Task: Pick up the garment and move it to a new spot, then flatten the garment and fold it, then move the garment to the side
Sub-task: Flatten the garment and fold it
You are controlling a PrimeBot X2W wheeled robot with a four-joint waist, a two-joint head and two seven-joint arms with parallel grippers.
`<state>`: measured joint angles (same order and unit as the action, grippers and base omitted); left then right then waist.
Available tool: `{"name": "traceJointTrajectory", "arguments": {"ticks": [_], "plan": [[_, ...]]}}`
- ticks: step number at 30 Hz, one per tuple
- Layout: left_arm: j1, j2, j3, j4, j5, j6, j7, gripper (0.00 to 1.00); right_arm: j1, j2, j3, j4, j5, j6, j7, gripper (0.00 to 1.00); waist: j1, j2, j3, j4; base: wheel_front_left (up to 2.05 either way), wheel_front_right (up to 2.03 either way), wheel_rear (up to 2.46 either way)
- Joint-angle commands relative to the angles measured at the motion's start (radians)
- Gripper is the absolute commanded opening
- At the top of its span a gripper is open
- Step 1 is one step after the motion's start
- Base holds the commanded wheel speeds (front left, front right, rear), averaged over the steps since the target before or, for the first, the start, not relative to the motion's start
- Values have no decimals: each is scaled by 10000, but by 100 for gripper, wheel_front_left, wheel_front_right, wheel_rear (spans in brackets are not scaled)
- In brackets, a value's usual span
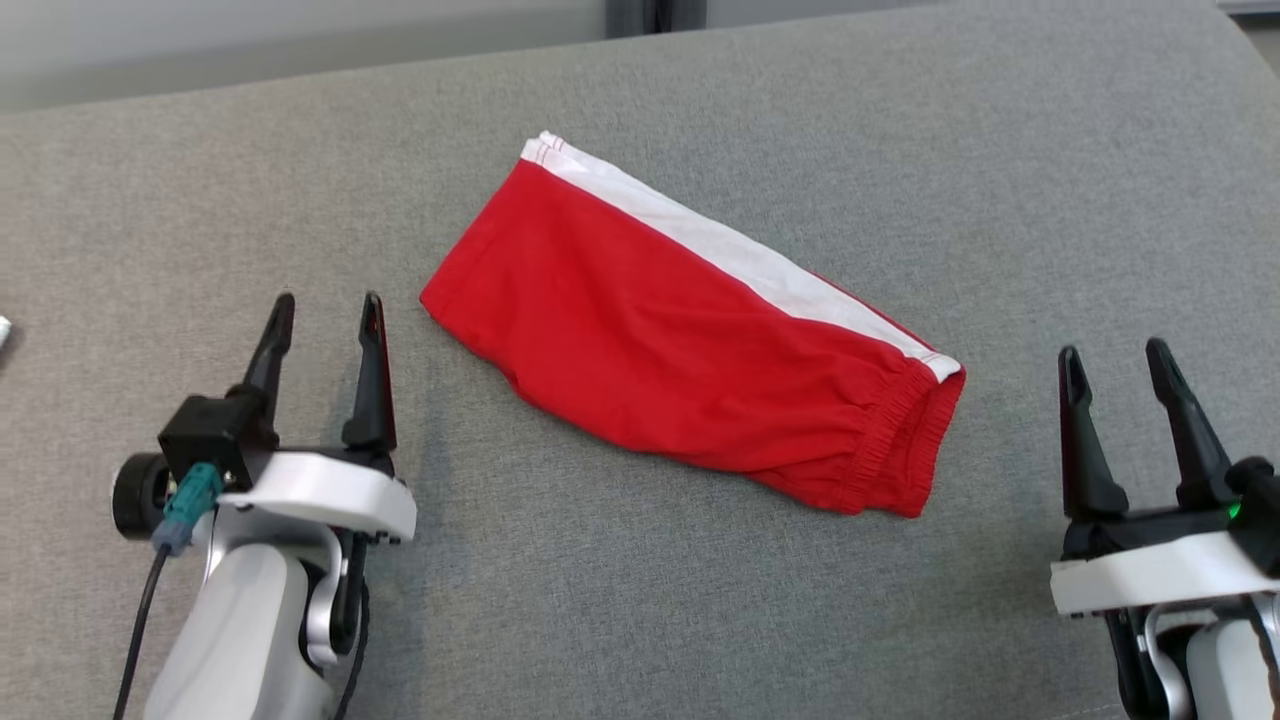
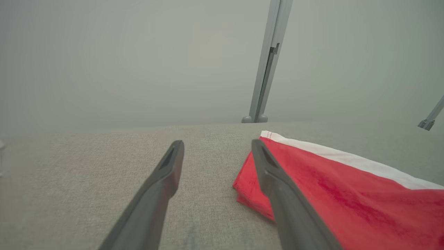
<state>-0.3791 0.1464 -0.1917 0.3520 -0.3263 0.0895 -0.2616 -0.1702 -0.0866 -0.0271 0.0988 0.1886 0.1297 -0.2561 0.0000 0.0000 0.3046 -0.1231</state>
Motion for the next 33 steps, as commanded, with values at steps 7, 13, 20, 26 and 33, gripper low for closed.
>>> {"name": "traceJointTrajectory", "arguments": {"ticks": [7, 13, 20, 26, 33], "plan": [[707, 81, 26, -53, 6, 54, -46, 100, 500, 206, -222, 232, -183, 21, -112, 100, 0, 0, -443, 122, 0, 0, 0], [402, 101, -106, 70, -21, -85, 47, 100, 460, 252, -220, 234, -204, 21, -102, 100, 0, 0, -405, 124, 0, 0, 0], [-1085, 125, -629, 801, 35, -716, 898, 100, 164, 285, -120, 168, -163, 21, -106, 100, 0, 0, 7, 1, 0, 0, 0], [-2463, 27, -798, 2482, -445, -1365, 2167, 100, -78, 290, 97, 274, -173, 21, -107, 100, 0, 0, 379, -366, 0, 0, 0], [-3372, 112, -879, 4549, -809, -1772, 3039, 100, -176, 309, 268, 369, -42, 21, -101, 100, 0, 0, 594, -743, 0, 0, 0]]}}
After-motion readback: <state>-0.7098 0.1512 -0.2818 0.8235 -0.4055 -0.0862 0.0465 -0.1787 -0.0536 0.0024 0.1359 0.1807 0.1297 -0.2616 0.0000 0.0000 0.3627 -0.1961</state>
